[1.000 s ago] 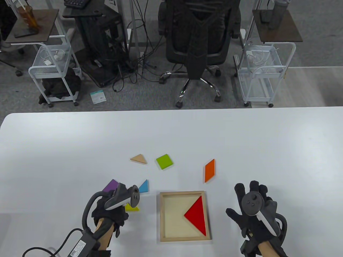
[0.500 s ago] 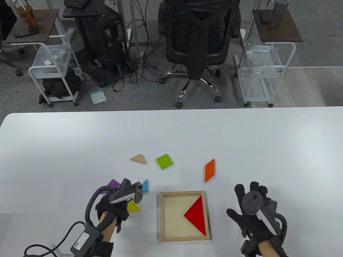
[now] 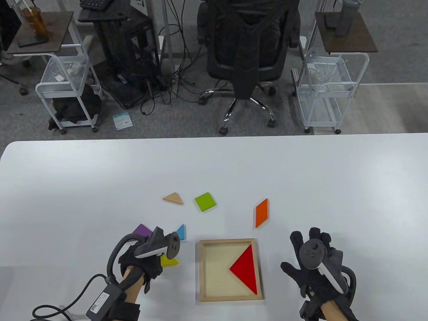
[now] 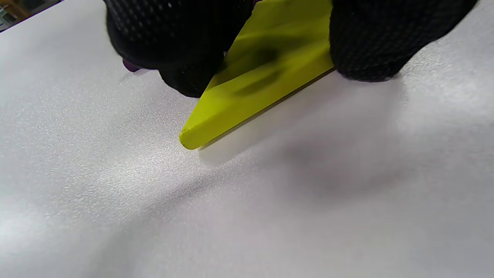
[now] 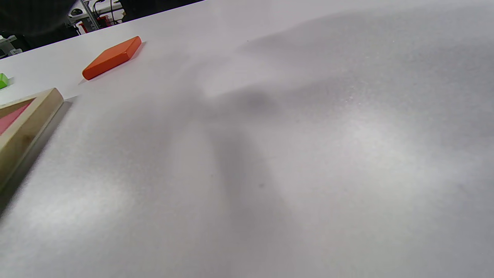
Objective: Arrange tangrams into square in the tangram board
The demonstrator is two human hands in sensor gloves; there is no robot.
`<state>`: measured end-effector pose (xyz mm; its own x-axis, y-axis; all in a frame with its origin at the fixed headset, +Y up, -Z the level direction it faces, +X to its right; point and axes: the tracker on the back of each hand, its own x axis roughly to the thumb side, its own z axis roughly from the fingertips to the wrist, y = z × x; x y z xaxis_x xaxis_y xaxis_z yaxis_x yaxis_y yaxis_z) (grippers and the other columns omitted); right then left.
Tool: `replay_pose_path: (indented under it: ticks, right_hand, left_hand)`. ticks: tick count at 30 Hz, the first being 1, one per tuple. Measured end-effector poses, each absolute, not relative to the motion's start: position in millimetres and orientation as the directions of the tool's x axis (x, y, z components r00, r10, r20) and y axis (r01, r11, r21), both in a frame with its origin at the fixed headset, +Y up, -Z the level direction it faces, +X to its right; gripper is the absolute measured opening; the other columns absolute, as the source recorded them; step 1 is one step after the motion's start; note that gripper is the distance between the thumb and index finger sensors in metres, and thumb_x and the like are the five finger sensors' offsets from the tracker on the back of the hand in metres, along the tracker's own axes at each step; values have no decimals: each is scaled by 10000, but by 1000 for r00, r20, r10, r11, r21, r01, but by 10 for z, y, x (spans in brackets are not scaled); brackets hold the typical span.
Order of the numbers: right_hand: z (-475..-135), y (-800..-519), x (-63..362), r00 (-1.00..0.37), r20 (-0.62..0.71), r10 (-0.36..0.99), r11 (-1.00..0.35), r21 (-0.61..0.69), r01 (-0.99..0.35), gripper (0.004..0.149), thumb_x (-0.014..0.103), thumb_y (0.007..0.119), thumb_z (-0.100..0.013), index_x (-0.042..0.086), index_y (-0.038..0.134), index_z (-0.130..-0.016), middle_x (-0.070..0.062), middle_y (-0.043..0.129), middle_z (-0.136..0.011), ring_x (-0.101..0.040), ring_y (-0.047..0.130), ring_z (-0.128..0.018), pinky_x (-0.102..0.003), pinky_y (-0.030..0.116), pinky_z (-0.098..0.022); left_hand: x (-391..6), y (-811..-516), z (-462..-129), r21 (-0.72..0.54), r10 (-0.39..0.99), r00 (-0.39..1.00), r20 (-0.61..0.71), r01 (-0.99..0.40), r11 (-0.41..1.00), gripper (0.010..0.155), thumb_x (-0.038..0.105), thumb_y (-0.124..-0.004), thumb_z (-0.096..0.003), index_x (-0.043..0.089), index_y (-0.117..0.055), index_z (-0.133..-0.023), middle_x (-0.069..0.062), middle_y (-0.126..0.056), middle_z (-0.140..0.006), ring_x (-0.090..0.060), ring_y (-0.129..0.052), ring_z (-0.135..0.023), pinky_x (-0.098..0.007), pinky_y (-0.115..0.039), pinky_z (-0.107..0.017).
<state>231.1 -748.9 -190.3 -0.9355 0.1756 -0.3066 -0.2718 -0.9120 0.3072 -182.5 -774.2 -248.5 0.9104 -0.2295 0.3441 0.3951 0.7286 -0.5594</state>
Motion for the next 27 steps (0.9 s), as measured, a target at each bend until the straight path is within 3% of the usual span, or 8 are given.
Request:
replay_pose_path:
  ticks: [3, 8, 13, 22, 24, 27]
  right_hand:
    - [-1902, -7487, 2303, -936, -300, 182, -912, 304, -275, 859, 685, 634, -323, 599, 42, -940, 139, -223, -1017, -179, -201, -995, -469, 48, -835]
    - [-1887, -7472, 2273, -939, -283, 195, -915, 292, -277, 857, 684, 634, -325, 598, 45, -941, 137, -221, -1018, -182, -196, -996, -468, 52, -836]
    - [-1855, -7448, 2186, -956, -236, 177, -928, 285, -242, 847, 682, 639, -325, 611, 60, -940, 126, -212, -1023, -192, -180, -1002, -472, 73, -836]
    - [-1771, -7348, 2024, -972, -122, 201, -953, 203, -223, 897, 655, 708, -316, 590, 80, -953, 105, -168, -1049, -209, -95, -1040, -469, 151, -855]
    - [-1728, -7276, 1936, -947, 28, 319, -934, 180, -309, 881, 600, 781, -315, 520, 240, -1006, 100, -79, -1092, -201, -16, -1068, -448, 194, -874]
    - [-1626, -7173, 1789, -818, 286, 500, -866, 163, -473, 770, 458, 880, -343, 452, 443, -977, 89, 136, -1121, -210, 199, -1069, -404, 358, -854]
  left_hand:
    - [-1712, -7666, -2442, -486, -328, 860, 391, 496, 720, 767, 542, -813, -431, 408, -357, -1033, -267, -623, -994, -405, -933, -677, -313, -915, -354]
    - [-1325, -7253, -2290, -394, -255, 871, 420, 428, 813, 775, 545, -814, -433, 400, -359, -1044, -275, -619, -999, -401, -941, -673, -312, -917, -348]
    - [-829, -6991, -2089, -343, -246, 825, 508, 455, 822, 774, 542, -814, -441, 409, -353, -1048, -264, -601, -1016, -402, -928, -699, -310, -913, -372]
    - [-239, -7064, -1851, -385, -129, 795, 593, 420, 822, 777, 544, -813, -442, 406, -353, -1053, -265, -603, -1017, -397, -929, -702, -304, -913, -379]
    - [-210, -7050, -1851, -387, -139, 794, 592, 431, 815, 776, 544, -812, -443, 406, -353, -1054, -266, -602, -1017, -400, -927, -704, -305, -912, -381]
    - [-229, -6971, -1879, -396, -133, 805, 578, 420, 817, 777, 542, -813, -443, 404, -356, -1056, -268, -603, -1017, -401, -928, -703, -306, -912, -381]
